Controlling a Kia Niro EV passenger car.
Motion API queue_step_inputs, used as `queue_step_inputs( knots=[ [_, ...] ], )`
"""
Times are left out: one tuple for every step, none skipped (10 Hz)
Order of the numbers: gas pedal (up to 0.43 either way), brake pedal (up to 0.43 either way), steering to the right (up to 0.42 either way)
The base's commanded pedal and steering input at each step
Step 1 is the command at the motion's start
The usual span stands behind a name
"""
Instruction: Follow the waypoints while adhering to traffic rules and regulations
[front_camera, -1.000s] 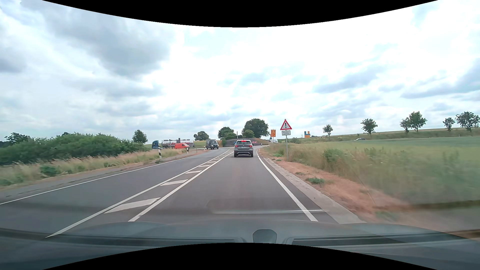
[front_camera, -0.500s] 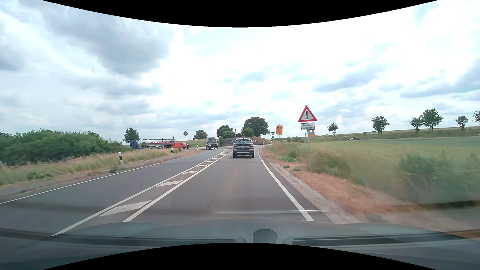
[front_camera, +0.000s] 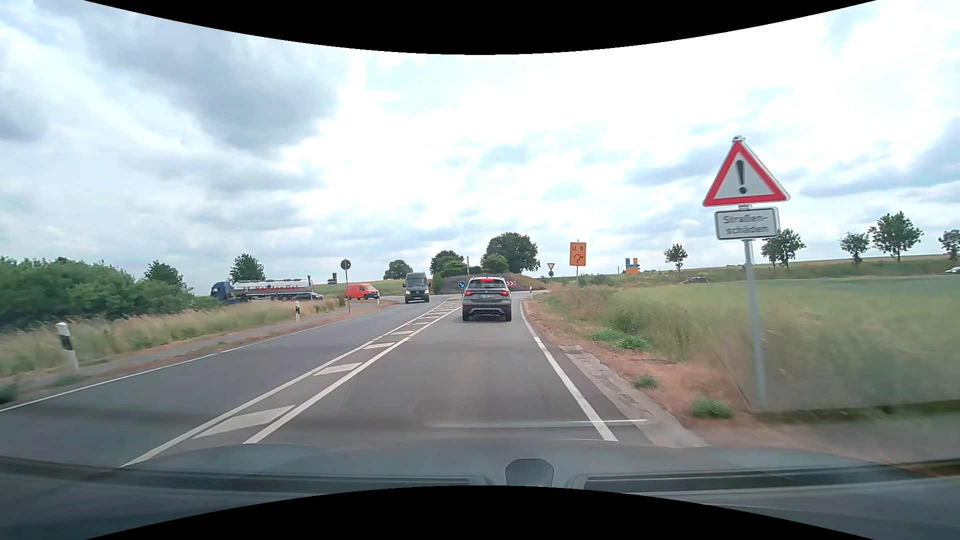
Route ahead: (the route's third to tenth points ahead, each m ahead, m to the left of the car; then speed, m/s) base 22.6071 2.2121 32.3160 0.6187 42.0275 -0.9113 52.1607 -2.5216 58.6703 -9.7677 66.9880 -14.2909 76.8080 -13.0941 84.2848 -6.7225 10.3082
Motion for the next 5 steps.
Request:
queue_step_inputs(
  knots=[
    [0.0,0.201,0.0],
    [0.0,0.207,0.0],
    [0.0,0.213,0.001],
    [0.0,0.213,0.0],
    [0.0,0.213,0.0]
  ],
)
